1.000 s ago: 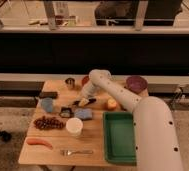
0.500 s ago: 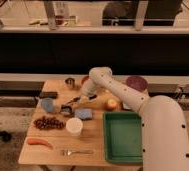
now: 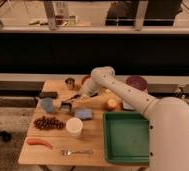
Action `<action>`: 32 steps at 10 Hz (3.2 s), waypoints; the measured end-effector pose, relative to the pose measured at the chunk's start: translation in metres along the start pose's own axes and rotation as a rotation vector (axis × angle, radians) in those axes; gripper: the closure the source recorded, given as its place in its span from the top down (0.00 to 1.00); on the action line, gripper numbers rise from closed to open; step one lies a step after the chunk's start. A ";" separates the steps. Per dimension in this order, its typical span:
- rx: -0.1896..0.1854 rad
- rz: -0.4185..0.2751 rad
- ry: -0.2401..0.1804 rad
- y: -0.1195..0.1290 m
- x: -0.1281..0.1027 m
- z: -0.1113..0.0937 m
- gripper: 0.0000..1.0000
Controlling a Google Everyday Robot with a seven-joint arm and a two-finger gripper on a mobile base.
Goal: Wipe table surface with brush
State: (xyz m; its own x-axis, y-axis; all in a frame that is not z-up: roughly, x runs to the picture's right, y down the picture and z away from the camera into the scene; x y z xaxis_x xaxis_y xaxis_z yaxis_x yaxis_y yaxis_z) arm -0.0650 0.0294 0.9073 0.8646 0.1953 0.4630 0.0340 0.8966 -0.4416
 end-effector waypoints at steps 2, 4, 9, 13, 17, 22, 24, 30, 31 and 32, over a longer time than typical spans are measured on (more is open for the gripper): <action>0.040 0.006 0.011 -0.009 0.000 -0.004 0.05; 0.070 0.007 0.036 -0.016 0.004 -0.008 0.05; 0.107 -0.003 0.098 -0.031 0.015 -0.008 0.05; 0.165 -0.011 0.157 -0.041 0.026 -0.023 0.05; 0.213 -0.005 0.216 -0.051 0.046 -0.035 0.05; 0.233 -0.020 0.257 -0.062 0.050 -0.028 0.05; 0.232 -0.041 0.259 -0.070 0.042 -0.017 0.05; 0.223 -0.081 0.239 -0.071 0.012 -0.003 0.05; 0.216 -0.081 0.227 -0.064 0.005 -0.002 0.05; 0.212 -0.079 0.220 -0.059 0.003 -0.003 0.05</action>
State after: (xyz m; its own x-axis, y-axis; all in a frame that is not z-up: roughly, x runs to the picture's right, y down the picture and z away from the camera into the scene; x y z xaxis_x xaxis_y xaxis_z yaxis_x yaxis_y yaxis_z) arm -0.0626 -0.0241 0.9326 0.9519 0.0515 0.3019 0.0204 0.9729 -0.2304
